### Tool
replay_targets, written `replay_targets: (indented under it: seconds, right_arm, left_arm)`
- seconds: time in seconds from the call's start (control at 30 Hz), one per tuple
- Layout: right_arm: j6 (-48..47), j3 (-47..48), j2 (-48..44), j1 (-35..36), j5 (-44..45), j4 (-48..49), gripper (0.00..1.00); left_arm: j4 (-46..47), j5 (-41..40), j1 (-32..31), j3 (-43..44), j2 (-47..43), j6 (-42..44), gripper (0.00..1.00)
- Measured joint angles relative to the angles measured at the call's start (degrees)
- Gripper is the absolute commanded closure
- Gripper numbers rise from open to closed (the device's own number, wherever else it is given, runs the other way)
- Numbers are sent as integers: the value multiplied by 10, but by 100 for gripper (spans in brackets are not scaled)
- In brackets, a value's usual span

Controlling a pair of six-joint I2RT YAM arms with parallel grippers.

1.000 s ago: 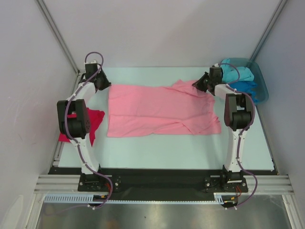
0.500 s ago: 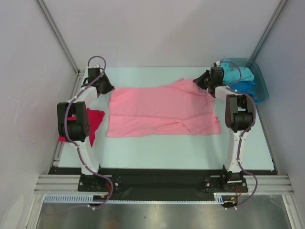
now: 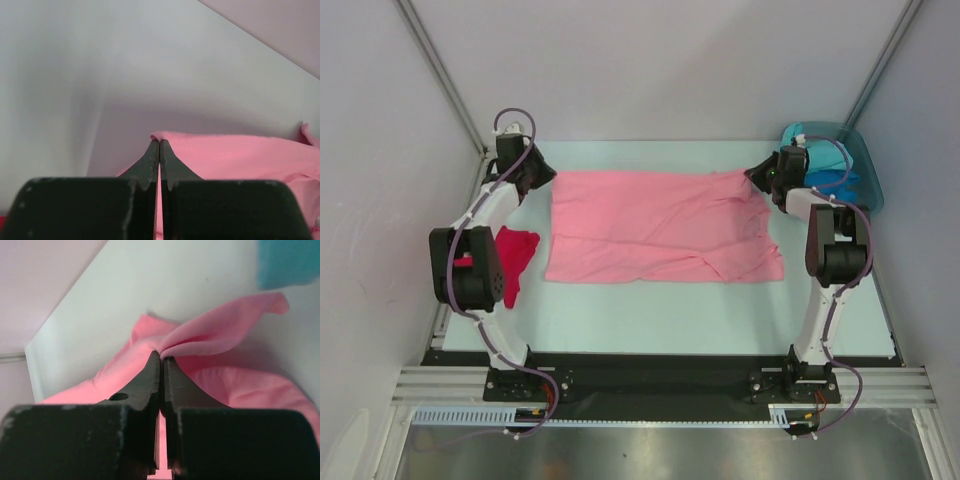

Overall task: Fold and stack the t-shirts
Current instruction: Fold the tshirt

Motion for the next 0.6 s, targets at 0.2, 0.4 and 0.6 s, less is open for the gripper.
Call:
replay_targets:
  seconds: [0.2,0.4,0.6]
  right_arm:
    - [15,-50,-59,-30,16,10,100]
    - [26,-88,-94,-36,18,20,100]
    - [31,-132,-108,-36,18,28,100]
  left_arm:
    - [-8,-4,2,-24,-35,-7,100]
    - [-16,-5,3,-55,-64,-12,100]
    - [-17,-6,5,-85,-83,-16,100]
